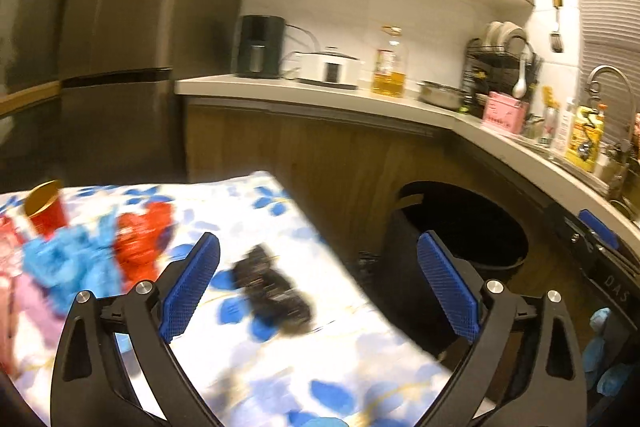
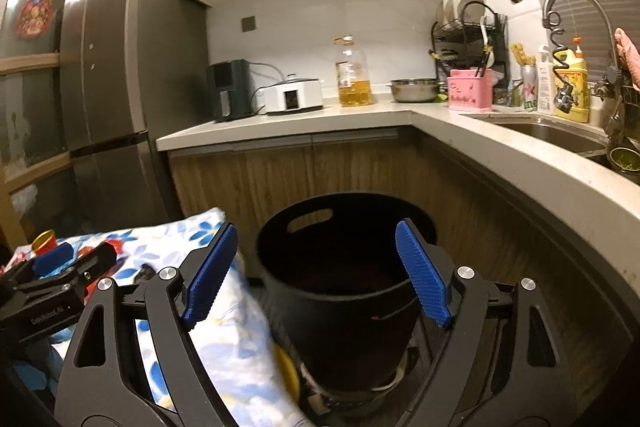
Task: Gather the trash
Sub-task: 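Move both tools back toward the table over the remaining trash, then grasp the red snack bag with the left tool while the right tool grasps the small black bag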
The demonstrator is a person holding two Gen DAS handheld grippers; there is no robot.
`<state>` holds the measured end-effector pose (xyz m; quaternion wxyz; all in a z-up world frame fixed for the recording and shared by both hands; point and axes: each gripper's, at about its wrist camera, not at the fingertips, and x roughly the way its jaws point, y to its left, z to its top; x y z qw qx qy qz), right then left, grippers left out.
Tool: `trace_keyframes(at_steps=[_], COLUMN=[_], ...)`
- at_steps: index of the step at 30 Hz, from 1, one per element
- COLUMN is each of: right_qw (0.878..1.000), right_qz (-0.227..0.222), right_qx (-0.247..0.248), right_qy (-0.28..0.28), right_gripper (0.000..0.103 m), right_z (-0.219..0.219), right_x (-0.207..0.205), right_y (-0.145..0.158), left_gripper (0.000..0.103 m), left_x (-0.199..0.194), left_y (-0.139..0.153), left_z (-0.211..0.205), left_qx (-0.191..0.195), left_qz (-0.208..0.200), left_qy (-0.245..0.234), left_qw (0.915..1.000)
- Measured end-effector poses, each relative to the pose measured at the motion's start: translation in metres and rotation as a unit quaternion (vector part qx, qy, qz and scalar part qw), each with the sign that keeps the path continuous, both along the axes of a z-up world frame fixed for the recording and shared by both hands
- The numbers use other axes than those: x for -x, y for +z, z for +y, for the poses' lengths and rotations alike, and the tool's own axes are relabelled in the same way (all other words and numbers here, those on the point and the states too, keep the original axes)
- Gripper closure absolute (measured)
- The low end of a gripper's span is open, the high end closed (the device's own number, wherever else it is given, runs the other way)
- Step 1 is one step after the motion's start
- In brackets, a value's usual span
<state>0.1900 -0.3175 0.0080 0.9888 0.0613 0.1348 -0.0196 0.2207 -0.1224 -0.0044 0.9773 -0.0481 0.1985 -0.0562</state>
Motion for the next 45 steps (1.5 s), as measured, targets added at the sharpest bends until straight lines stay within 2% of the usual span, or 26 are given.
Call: trace_keyframes(at_steps=[7,16,24,27,33,36,38,41,45], right_qw=[0.999,0.996,0.989,0.987,0.981,0.977,0.976,0.974,0.976], right_qz=[0.01,0.027,0.072,0.095,0.139,0.153,0.156,0.16,0.152], right_qx=[0.001,0.012,0.035,0.036,0.024,0.033,0.042,0.046,0.041], right_qy=[0.033,0.082,0.124,0.128,0.137,0.145,0.148,0.152,0.154], right_gripper=[0.023,0.023,0.023,0.026,0.045,0.06,0.078,0.097,0.101], right_z=[0.04,0.101,0.159,0.167,0.177,0.183,0.187,0.189,0.186], right_x=[0.014,0.007,-0.045,-0.066,-0.097,-0.103,-0.102,-0.103,-0.1], right_y=[-0.009,-0.022,-0.053,-0.064,-0.079,-0.086,-0.089,-0.091,-0.088], left_gripper=[0.008,0.007,0.007,0.007,0.007,0.007,0.007,0.007,0.007], left_x=[0.032,0.069,0.087,0.094,0.109,0.119,0.123,0.127,0.128], left_y=[-0.011,-0.019,-0.028,-0.027,-0.023,-0.023,-0.023,-0.025,-0.027], left_z=[0.047,0.105,0.143,0.155,0.182,0.197,0.207,0.223,0.246], left_qx=[-0.021,-0.019,-0.016,-0.019,-0.021,-0.026,-0.027,-0.033,-0.017], left_qz=[0.007,0.011,0.02,0.014,0.002,-0.001,0.002,0.008,0.021], left_qy=[0.057,0.119,0.157,0.174,0.214,0.239,0.253,0.278,0.303], left_qw=[0.9981,0.9926,0.9873,0.9844,0.9767,0.9708,0.967,0.9601,0.9527])
